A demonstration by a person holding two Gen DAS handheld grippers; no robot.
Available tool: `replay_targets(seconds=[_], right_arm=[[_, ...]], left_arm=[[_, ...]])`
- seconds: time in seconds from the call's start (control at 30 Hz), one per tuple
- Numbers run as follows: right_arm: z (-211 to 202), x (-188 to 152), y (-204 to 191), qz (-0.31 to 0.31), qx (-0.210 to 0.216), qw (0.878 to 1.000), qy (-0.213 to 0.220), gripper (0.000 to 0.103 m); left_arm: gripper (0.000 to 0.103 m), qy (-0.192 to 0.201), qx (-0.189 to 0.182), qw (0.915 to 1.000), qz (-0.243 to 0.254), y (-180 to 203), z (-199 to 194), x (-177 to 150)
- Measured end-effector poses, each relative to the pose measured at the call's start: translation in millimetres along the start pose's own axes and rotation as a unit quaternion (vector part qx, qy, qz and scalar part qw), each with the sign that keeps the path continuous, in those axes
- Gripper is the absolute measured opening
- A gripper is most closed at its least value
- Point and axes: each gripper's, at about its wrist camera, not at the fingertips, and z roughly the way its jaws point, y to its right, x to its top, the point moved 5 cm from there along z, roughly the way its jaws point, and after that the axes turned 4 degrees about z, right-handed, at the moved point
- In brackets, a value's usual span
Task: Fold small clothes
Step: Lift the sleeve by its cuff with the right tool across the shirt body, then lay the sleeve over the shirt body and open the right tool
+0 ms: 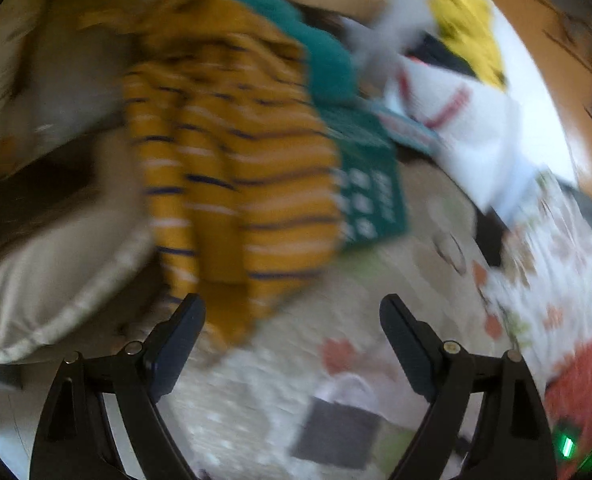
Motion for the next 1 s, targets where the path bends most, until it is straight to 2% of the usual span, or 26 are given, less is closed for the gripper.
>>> replay_targets(seconds=[0.03, 0.1, 0.27, 0.4, 0.53, 0.6, 0.63, 0.73, 0.8, 0.83, 0.87, 0.93, 1.0], right_arm=[[3.2, -5.1, -14.8, -0.023, 0.003, 1.000, -0.002, 0.040], [10.3, -20.5, -55.4, -0.095, 0.008, 0.995, -0.006, 0.043], [27.9, -54.3, -117.2, -0.236, 0.000, 0.972, -0.006, 0.043], [50.1, -70.7, -137.0, -0.294, -0.014, 0.955, -0.019, 0.043], [72.4, -71.6, -143.0, -0.316, -0.033, 0.948, -0.023, 0.043], [77.4, -63.8, -141.9, -0.295, -0.036, 0.954, -0.025, 0.023], [76.9, -55.9, -140.1, -0.270, -0.023, 0.962, -0.031, 0.007], [61.0, -28.4, -130.3, -0.192, 0.021, 0.981, -0.018, 0.006], [34.9, -3.1, -118.2, -0.124, 0.067, 0.990, 0.005, 0.006], [10.8, 15.9, -105.0, -0.069, 0.106, 0.992, 0.025, 0.006], [-8.0, 28.5, -94.4, -0.034, 0.135, 0.989, 0.041, 0.006], [-55.6, 54.4, -63.9, 0.045, 0.197, 0.976, 0.086, 0.006], [-110.9, 74.5, -16.0, 0.120, 0.230, 0.955, 0.147, 0.006]], left_arm=[[0.088, 0.004, 0.007, 0.9997, -0.023, -15.7, -0.7, 4.6], [0.088, 0.009, 0.014, 0.9986, -0.051, -32.3, -2.5, 8.3], [0.088, 0.030, 0.028, 0.9951, -0.090, -58.0, -10.3, 16.6], [0.088, 0.031, 0.025, 0.9943, -0.099, -63.5, -10.2, 18.5], [0.088, 0.030, 0.022, 0.9943, -0.100, -65.4, -11.2, 19.3], [0.088, 0.032, 0.021, 0.9937, -0.105, -67.4, -11.0, 20.5], [0.088, 0.033, 0.021, 0.9935, -0.107, -69.4, -12.2, 19.7], [0.088, 0.034, 0.023, 0.9929, -0.112, -71.2, -12.2, 19.1], [0.088, 0.032, 0.020, 0.9930, -0.112, -69.4, -11.8, 18.0], [0.088, 0.031, 0.017, 0.9936, -0.108, -64.9, -11.1, 16.7], [0.088, 0.029, 0.015, 0.9943, -0.102, -60.7, -10.5, 15.7], [0.088, 0.021, 0.005, 0.9966, -0.079, -44.1, -7.7, 11.8], [0.088, 0.012, -0.005, 0.9981, -0.061, -27.7, -5.7, 6.7]])
